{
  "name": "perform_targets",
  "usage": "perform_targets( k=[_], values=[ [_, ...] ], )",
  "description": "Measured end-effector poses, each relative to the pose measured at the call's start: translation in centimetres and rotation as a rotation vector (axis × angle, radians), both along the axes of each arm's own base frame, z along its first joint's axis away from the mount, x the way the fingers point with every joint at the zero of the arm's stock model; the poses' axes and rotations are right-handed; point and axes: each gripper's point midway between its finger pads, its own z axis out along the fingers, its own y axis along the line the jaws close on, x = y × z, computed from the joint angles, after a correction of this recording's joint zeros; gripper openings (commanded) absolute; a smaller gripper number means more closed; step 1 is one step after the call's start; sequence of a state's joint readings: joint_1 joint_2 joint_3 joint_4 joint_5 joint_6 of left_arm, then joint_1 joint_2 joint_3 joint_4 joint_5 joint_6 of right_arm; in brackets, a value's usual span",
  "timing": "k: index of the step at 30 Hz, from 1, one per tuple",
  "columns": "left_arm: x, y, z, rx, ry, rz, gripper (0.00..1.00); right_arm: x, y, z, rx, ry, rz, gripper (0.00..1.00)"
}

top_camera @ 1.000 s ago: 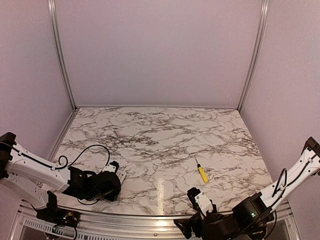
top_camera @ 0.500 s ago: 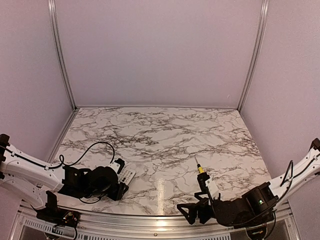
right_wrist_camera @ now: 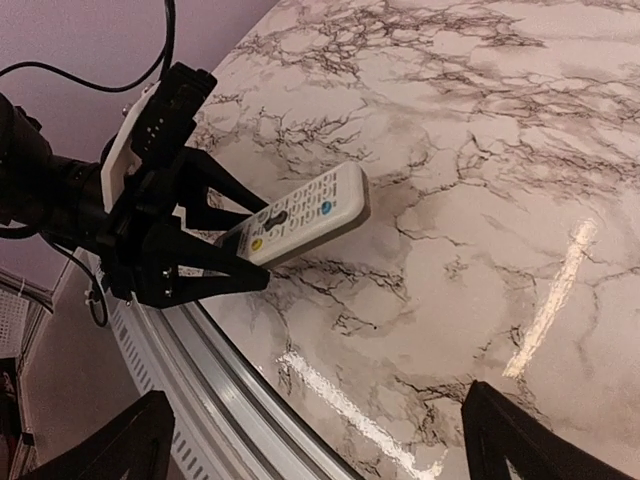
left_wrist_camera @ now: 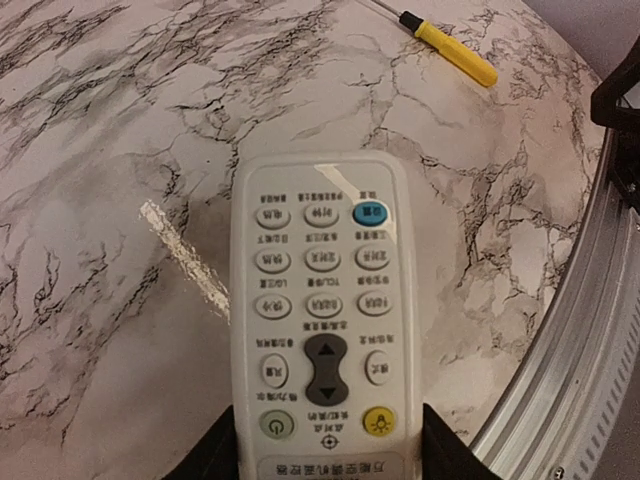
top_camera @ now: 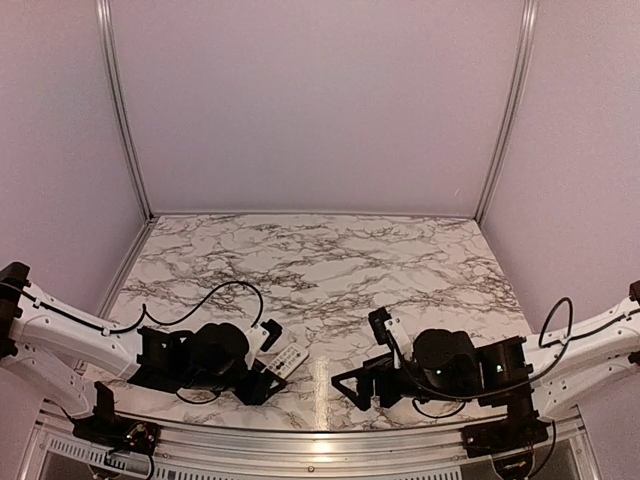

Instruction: Unload the batteries from the remote control

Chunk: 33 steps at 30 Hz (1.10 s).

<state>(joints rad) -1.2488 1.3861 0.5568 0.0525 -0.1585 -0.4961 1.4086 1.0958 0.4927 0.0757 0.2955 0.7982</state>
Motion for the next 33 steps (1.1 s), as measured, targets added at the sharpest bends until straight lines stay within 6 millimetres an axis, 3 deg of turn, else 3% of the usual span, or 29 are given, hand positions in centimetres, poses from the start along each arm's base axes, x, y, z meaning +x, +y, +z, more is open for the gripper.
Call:
perform_targets(
  k=[6, 14, 22, 33],
  values=[
    [-0.9, -1.8, 1.4, -0.049, -0.006, -0.090, 0.23, 2.1, 3.2, 0.8, 0.022, 0.097, 0.054, 0.99],
    [-2.6, -2.6, 1.8, -0.062, -0.001, -0.188, 0.22, 2.7, 6.3, 1.0, 0.032, 0.180, 0.103, 0.99],
    [-3.8, -3.0, 2.9, -0.089, -0.019, -0.243, 0.22, 3.0, 6.2, -0.6, -0.006, 0.242, 0.069, 0.98],
    [-4.9, -3.5, 4.0, -0.116, -0.037, -0.296, 0.22, 2.2, 7.0, -0.6, 0.037, 0.294, 0.114, 0.81]
  ],
)
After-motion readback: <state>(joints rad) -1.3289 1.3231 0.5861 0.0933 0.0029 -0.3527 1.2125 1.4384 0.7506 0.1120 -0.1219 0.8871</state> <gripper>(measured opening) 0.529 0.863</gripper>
